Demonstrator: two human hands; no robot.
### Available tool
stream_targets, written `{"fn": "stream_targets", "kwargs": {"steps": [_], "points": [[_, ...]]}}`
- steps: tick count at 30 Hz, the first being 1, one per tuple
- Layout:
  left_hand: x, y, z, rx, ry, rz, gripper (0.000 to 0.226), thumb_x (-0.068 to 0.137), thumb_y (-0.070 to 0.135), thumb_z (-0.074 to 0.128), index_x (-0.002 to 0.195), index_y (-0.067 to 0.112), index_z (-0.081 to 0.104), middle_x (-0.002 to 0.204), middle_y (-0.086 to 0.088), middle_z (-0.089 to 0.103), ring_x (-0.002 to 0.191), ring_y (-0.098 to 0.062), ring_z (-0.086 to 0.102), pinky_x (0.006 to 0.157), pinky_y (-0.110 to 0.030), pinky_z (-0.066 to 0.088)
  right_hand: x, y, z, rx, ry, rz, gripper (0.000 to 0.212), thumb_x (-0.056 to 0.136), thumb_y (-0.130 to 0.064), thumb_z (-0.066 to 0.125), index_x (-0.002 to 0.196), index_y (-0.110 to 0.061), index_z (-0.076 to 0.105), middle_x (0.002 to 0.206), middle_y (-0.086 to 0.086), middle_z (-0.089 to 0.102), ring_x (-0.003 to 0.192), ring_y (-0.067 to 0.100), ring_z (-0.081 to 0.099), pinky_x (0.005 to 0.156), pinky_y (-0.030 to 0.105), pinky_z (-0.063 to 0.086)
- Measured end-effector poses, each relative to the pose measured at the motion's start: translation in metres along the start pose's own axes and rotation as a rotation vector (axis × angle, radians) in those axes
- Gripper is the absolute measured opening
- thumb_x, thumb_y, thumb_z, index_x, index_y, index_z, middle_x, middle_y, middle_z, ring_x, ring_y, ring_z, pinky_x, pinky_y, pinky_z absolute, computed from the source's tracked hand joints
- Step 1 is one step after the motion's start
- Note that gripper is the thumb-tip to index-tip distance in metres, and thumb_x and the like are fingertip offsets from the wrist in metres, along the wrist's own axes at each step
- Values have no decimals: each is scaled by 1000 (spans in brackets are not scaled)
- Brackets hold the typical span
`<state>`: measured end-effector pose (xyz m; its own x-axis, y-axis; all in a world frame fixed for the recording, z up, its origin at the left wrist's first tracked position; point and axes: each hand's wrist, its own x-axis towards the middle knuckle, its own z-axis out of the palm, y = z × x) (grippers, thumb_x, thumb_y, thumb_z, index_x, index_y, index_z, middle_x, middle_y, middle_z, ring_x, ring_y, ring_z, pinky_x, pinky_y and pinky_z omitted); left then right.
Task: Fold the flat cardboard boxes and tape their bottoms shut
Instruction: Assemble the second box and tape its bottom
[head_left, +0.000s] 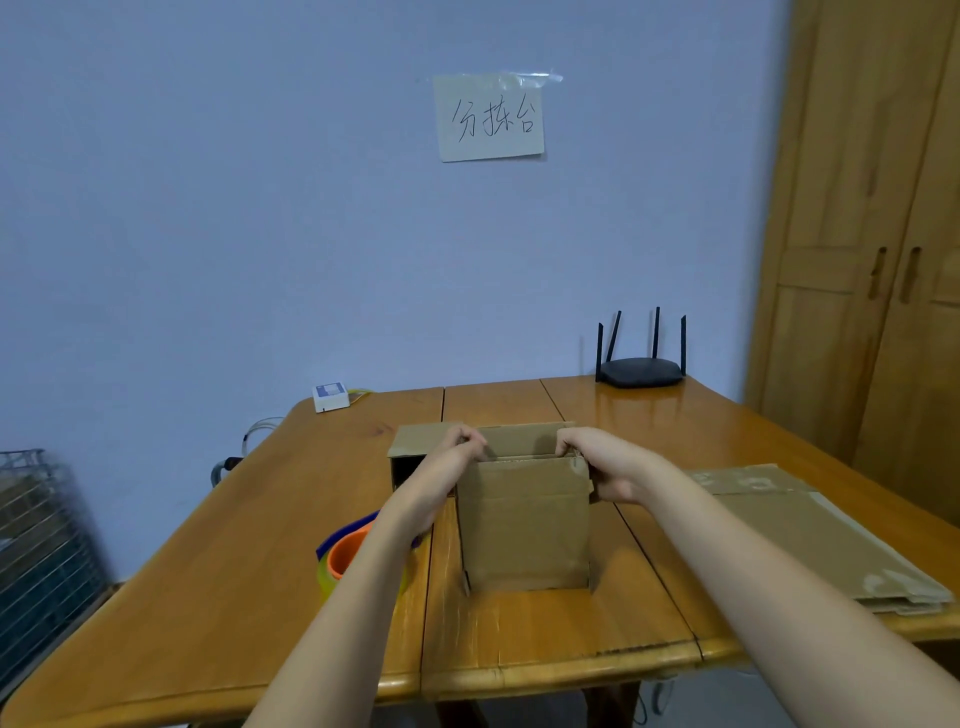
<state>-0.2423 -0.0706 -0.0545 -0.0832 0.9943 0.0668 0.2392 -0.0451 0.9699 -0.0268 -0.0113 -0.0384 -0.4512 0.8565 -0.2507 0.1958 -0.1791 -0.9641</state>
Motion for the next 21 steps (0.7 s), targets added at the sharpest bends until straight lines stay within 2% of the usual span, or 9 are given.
{"fn": "stream_targets", "kwargs": {"steps": [2,4,5,7,10,14,16,21], "points": [[2,3,-3,10,-13,-10,14,83,34,57,94,28,62,114,-2,60,104,-21,55,87,-37,42,1,-2,0,-24,-15,19,10,79,-12,47,88,-14,47,66,2,51,64,19,49,71,37,47],[2,5,-7,-104,-3,-48,20,81,39,61,95,28,72,121,-3,64,110,-26,59,94,-43,46,2,-2,-1,-31,-37,39,14,76,-13,50,89,-14,47,69,2,52,68,20,50,75,39,46],[2,6,-10,-157,3,-64,22,85,38,60,98,26,74,123,-5,64,111,-30,60,92,-44,49,2,-2,-1,-31,-50,49,15,75,-14,53,90,-14,49,70,2,54,69,20,51,77,39,46],[2,7,-14,-155,5,-65,31,95,29,45,102,26,76,128,-8,60,114,-34,58,84,-43,53,4,-1,-2,-13,-72,69,16,80,-16,57,94,-13,53,73,3,59,69,19,55,78,37,48],[-2,11,-15,-110,-27,-50,45,101,26,30,106,30,75,134,-5,51,120,-33,51,94,-47,51,6,2,-5,79,-114,75,14,86,-18,61,98,-12,57,79,5,64,71,19,61,76,34,51],[-11,14,-13,-89,-75,-47,42,105,31,30,113,36,71,133,-3,49,120,-29,49,88,-41,51,6,4,-5,191,-154,73,9,92,-19,60,97,-11,60,86,9,67,75,21,64,73,33,54],[-12,15,-13,-71,-95,-43,38,106,31,32,114,33,69,132,-3,50,118,-29,51,87,-40,51,6,5,-4,227,-160,71,10,94,-18,59,100,-10,60,87,10,68,75,21,66,70,33,55],[-5,13,-19,74,-75,-48,30,103,35,40,102,29,70,126,3,56,118,-27,52,107,-54,42,8,5,-4,222,-148,87,20,89,-15,61,107,-7,58,92,12,68,78,23,65,78,35,54]]}}
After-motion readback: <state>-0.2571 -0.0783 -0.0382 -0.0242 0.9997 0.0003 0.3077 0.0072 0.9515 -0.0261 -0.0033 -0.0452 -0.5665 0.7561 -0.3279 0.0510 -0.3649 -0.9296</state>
